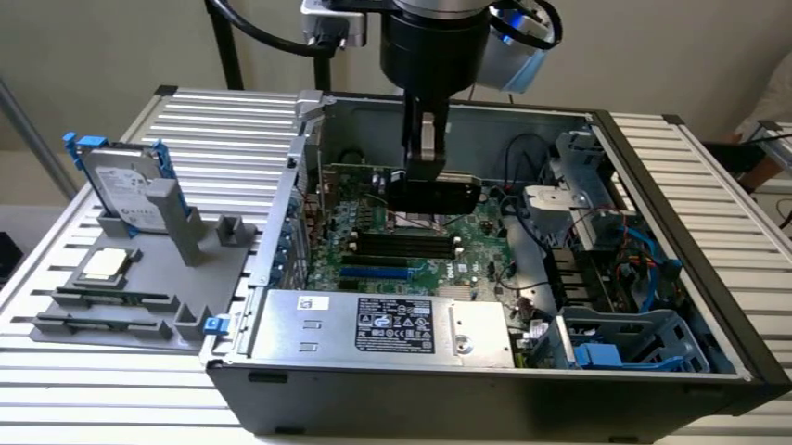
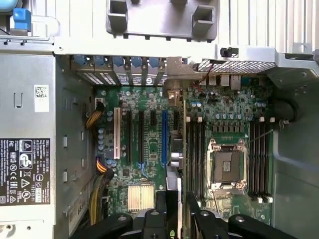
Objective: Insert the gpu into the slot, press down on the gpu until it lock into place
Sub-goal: 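Insert the gpu into the slot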
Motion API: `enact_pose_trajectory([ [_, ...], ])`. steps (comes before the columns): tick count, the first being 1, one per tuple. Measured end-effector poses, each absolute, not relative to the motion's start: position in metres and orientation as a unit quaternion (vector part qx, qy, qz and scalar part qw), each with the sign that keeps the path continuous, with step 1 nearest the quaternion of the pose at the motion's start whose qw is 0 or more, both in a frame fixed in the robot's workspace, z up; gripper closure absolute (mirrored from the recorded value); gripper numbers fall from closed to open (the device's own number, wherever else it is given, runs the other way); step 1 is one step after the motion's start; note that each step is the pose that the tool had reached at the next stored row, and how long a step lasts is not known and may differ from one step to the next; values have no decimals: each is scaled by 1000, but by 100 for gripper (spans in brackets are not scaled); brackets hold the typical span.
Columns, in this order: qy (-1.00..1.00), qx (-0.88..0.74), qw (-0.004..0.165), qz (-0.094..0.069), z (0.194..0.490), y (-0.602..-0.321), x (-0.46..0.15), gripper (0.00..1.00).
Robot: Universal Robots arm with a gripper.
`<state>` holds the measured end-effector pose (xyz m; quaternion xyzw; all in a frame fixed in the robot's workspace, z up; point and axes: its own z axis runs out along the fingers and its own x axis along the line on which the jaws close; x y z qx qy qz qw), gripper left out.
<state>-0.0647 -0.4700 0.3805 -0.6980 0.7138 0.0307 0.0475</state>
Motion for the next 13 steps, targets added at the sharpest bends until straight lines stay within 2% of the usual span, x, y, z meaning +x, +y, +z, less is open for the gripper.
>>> enact_pose_trajectory([
  [13,716,-696,48,31,357,-471,-71,74],
])
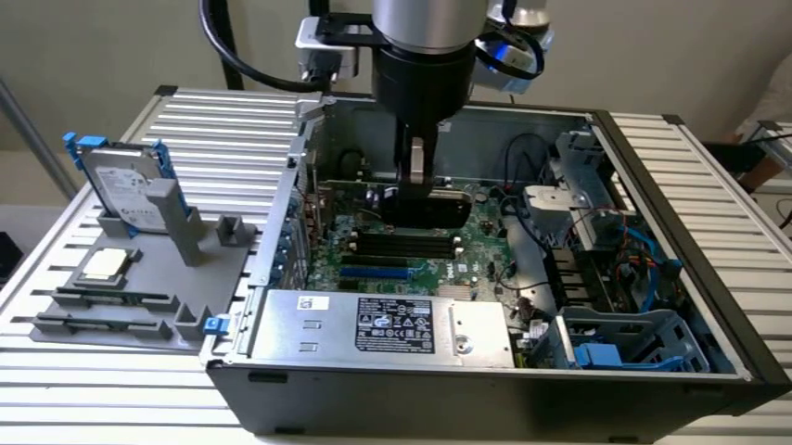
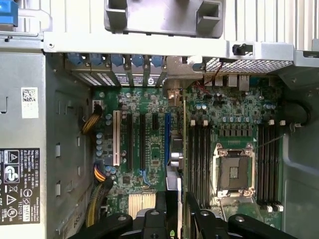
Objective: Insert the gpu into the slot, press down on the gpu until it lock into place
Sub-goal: 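Insert the gpu into the slot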
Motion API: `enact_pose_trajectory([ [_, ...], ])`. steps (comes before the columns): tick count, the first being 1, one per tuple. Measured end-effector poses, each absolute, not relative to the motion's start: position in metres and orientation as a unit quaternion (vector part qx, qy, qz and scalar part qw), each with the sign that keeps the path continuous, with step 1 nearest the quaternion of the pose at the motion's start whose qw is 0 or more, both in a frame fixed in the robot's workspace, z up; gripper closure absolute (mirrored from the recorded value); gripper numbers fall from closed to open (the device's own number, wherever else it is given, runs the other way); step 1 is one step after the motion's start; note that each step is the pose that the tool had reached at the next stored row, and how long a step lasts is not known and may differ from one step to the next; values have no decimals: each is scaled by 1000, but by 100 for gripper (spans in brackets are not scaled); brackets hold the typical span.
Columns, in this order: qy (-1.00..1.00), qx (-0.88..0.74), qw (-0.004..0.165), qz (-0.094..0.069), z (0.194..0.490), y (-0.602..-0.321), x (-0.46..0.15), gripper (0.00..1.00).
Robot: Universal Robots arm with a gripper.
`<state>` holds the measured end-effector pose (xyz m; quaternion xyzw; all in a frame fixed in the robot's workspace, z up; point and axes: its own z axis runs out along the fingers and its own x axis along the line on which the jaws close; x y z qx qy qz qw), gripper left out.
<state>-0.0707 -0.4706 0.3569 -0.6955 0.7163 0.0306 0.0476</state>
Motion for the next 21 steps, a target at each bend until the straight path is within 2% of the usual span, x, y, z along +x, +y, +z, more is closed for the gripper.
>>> enact_pose_trajectory([
  [21,729,-683,48,30,319,-471,-81,74],
])
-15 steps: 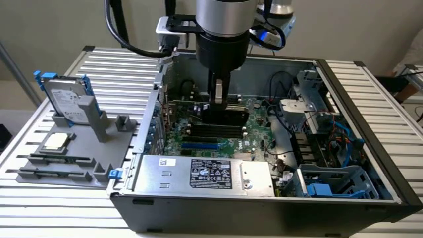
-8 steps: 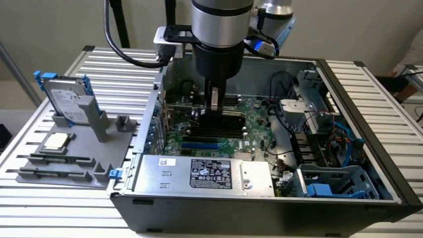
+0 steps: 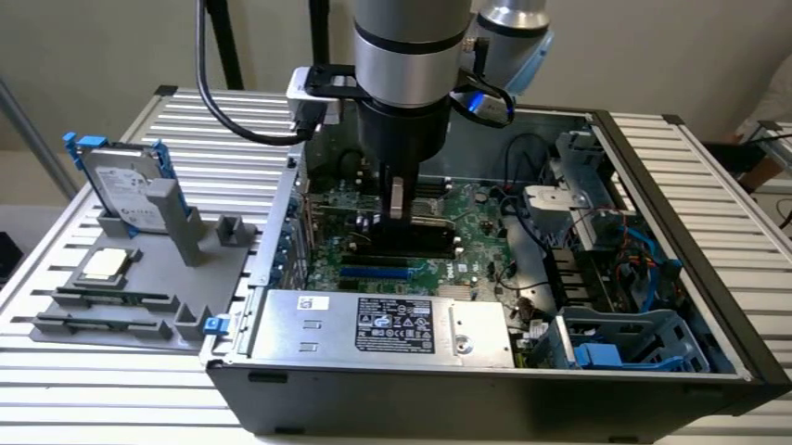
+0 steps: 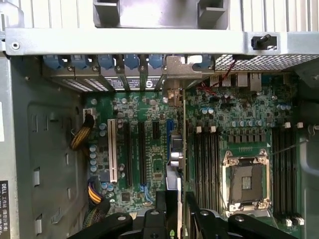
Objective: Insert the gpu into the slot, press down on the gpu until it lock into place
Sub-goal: 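Insert the gpu into the slot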
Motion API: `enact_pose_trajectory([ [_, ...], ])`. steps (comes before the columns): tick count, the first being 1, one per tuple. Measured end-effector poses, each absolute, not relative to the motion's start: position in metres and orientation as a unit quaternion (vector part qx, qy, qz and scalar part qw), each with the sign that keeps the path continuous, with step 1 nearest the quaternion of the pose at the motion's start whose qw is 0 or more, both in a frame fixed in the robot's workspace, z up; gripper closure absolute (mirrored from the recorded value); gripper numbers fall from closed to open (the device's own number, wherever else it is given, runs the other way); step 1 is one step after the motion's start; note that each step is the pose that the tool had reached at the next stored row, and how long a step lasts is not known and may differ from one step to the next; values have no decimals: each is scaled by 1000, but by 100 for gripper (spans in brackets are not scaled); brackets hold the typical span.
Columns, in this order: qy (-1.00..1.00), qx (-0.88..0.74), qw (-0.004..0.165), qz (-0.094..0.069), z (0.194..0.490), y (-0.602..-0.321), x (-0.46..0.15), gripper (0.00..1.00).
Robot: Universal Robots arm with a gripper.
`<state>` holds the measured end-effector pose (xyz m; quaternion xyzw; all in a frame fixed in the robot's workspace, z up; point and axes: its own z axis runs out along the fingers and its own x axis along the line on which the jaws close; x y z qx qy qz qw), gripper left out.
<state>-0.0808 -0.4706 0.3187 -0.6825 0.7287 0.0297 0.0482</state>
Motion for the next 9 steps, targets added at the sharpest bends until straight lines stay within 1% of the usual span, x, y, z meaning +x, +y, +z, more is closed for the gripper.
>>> enact_pose_trajectory([
  [9,729,-682,48,30,302,-471,-81,74],
])
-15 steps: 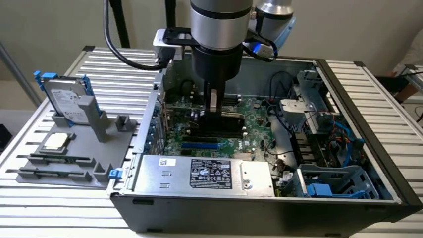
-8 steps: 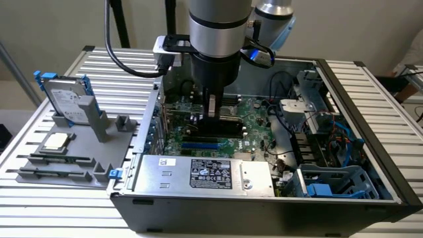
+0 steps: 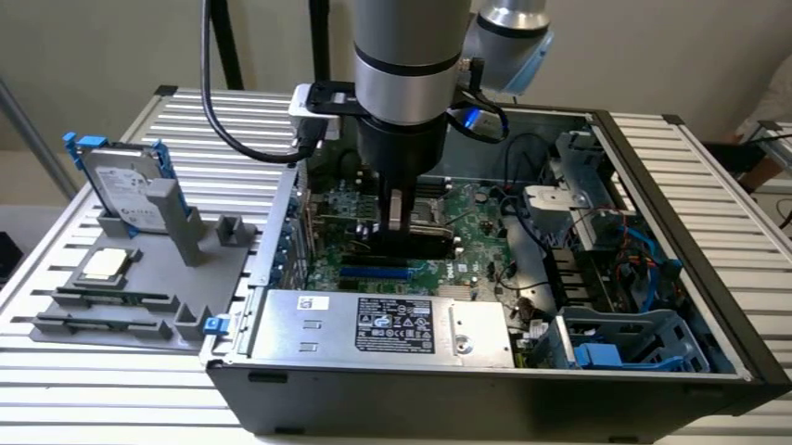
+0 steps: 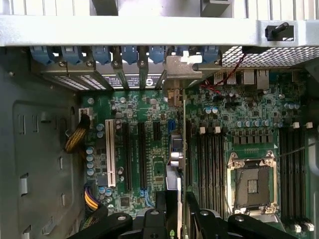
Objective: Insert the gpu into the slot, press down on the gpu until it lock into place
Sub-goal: 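Insert the gpu into the slot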
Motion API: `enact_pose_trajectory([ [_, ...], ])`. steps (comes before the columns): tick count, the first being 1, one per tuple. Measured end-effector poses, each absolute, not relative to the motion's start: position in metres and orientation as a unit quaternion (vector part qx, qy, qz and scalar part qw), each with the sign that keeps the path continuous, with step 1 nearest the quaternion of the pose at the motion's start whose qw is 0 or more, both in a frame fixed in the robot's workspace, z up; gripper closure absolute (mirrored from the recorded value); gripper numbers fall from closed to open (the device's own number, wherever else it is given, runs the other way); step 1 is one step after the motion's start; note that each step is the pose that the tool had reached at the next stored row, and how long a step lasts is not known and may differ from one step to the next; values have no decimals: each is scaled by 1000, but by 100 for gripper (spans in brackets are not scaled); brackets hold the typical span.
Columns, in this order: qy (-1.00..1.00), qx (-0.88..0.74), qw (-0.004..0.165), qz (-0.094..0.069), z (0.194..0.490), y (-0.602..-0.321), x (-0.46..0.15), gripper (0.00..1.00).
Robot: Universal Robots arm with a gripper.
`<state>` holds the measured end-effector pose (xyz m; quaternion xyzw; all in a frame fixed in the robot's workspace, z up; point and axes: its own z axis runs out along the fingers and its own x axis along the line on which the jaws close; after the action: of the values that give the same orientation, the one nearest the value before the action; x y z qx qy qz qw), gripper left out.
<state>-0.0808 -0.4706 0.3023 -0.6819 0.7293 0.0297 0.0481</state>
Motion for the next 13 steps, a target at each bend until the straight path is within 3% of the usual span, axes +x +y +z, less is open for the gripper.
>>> enact_pose_trajectory([
  [13,730,-681,33,44,287,-471,-76,74],
])
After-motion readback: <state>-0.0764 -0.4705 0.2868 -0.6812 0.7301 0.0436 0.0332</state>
